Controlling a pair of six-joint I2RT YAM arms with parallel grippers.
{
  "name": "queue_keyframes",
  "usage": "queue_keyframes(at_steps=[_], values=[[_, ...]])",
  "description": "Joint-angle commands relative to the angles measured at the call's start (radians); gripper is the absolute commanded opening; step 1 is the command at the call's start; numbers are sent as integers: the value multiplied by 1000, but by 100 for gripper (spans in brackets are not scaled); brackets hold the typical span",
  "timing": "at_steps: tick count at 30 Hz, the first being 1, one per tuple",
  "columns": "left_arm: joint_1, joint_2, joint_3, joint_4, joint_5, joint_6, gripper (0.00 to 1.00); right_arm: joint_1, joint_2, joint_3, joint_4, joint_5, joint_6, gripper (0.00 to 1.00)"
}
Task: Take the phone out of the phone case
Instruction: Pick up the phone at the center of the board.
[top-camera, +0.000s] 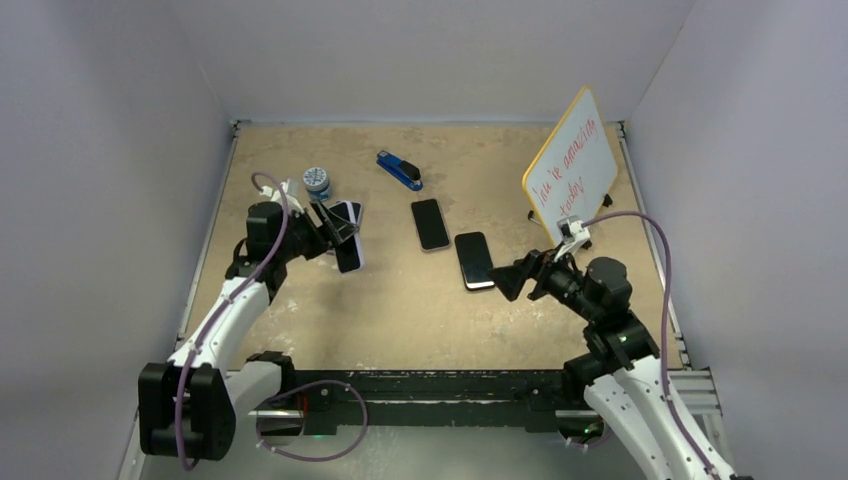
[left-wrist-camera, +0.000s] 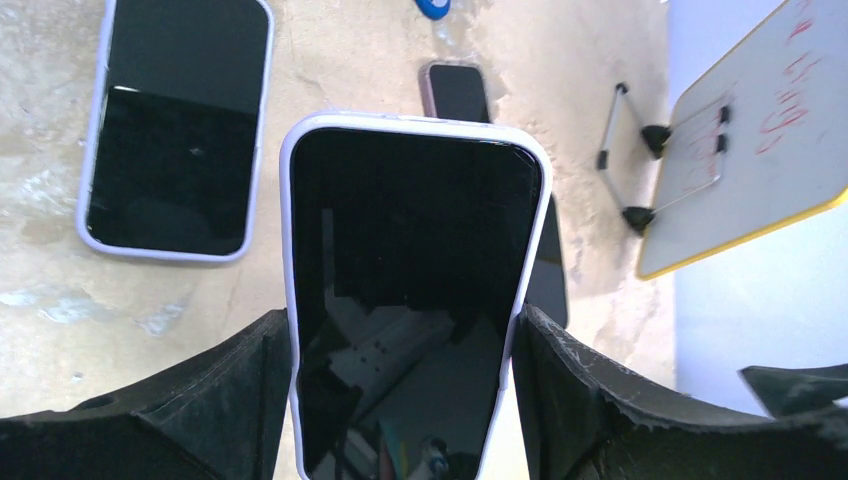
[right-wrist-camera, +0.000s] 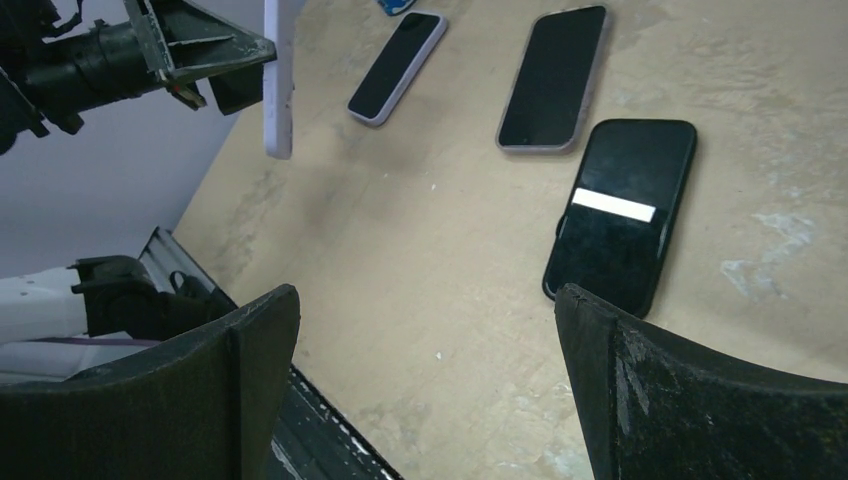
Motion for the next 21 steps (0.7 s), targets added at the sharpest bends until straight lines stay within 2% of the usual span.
queue_keyframes(at_steps=[1,5,13,21], values=[[-12,-95,-79,222,-18,-198,0,22,72,-44,248,-85,66,98],[-21,-116,-134,256,-27,-273,0,144,164,-71,386,30,71,96],[-59,-150,-190,227,-14,-337,0,523,429,-65,669,457,10,94],[-123,-133,-254,335,-46,-398,0,758,775,86,820,699,-54,93]])
